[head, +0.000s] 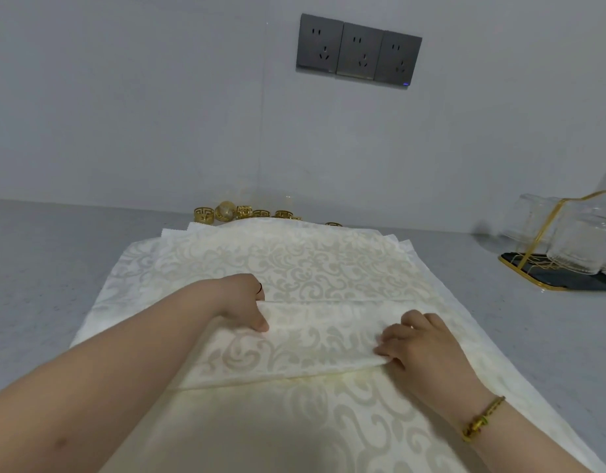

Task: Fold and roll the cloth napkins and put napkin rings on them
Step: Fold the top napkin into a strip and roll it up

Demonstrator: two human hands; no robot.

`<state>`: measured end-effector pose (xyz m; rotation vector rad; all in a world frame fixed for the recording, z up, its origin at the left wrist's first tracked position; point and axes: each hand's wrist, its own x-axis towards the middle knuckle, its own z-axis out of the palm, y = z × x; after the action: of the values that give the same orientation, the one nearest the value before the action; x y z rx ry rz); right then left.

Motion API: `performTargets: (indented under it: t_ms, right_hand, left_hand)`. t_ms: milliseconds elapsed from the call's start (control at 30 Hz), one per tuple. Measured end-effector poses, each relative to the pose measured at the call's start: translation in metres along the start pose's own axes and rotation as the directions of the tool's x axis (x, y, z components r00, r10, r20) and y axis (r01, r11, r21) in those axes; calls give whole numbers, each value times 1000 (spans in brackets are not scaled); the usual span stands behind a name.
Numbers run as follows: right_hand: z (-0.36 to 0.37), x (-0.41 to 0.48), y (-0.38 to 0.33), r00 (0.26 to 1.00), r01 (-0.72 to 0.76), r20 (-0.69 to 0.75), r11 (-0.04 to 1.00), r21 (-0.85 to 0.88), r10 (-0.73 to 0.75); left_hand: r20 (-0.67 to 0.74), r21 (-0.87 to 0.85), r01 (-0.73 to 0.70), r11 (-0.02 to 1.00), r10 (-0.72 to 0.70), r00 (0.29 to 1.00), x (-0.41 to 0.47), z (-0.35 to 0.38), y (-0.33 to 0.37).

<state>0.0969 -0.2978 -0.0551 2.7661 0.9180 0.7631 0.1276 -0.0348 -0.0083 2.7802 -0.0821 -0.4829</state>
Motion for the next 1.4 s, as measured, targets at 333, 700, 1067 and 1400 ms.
performTargets:
  t_ms: [333,700,1067,1400]
  right_hand:
    - [12,108,72,970,-232,36,961,-153,240]
    - [17,44,6,992,-124,33,992,38,123]
    - [-15,-10,-38,973,206,-152,952,225,-175]
    - [-27,-65,-21,998,-11,-58,981,194,22]
  left_hand:
    - [-169,-632,-85,770,-30,985,-19,25,23]
    - [-211,-609,-96,787,-45,976,-37,51,22]
    - [-198,-561,-157,813,53,979,-110,79,22]
    - [-361,-275,-378,884,269,893,-115,116,39]
